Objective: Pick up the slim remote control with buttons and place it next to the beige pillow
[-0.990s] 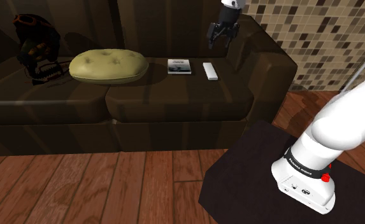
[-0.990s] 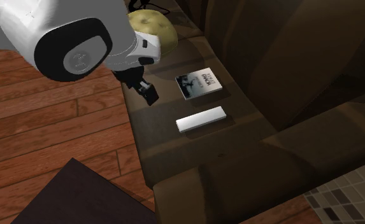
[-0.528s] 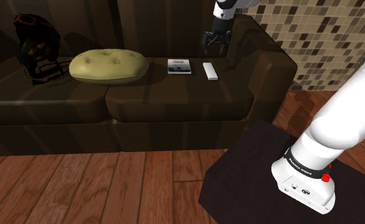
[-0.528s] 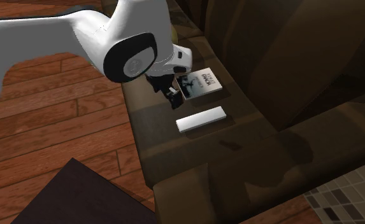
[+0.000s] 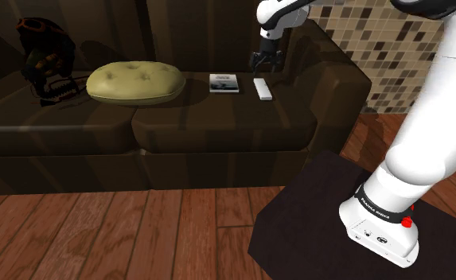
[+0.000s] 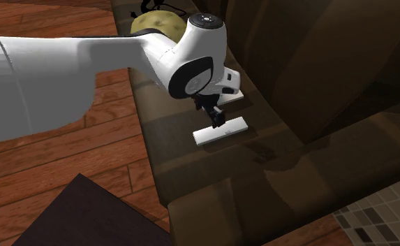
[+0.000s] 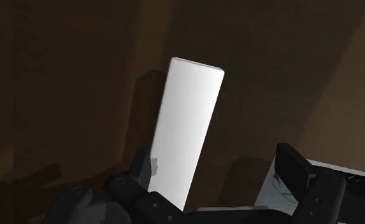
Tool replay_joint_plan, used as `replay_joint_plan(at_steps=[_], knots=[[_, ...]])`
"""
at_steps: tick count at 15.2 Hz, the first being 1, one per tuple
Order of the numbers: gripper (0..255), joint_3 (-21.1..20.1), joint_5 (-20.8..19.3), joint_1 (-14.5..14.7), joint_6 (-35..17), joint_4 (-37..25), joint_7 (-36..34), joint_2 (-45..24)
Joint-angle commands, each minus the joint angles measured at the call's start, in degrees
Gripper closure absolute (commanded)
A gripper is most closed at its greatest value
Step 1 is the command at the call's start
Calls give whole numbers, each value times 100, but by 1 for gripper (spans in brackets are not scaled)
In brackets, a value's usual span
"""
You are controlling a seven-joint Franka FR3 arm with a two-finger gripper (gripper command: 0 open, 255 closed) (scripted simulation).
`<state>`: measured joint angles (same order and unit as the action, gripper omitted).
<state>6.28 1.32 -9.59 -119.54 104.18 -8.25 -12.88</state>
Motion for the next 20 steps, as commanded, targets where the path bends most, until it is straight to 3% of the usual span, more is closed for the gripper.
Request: replay_joint_plan(at_steps=[1,5,13,20], knots=[[0,52,16,-63,36,-378,-51,-420],[0,150,66,-209,122,-1135,-132,-1243],[0,133,102,-227,-353,-901,-110,-1485],[0,133,102,-227,-351,-903,-110,-1486]])
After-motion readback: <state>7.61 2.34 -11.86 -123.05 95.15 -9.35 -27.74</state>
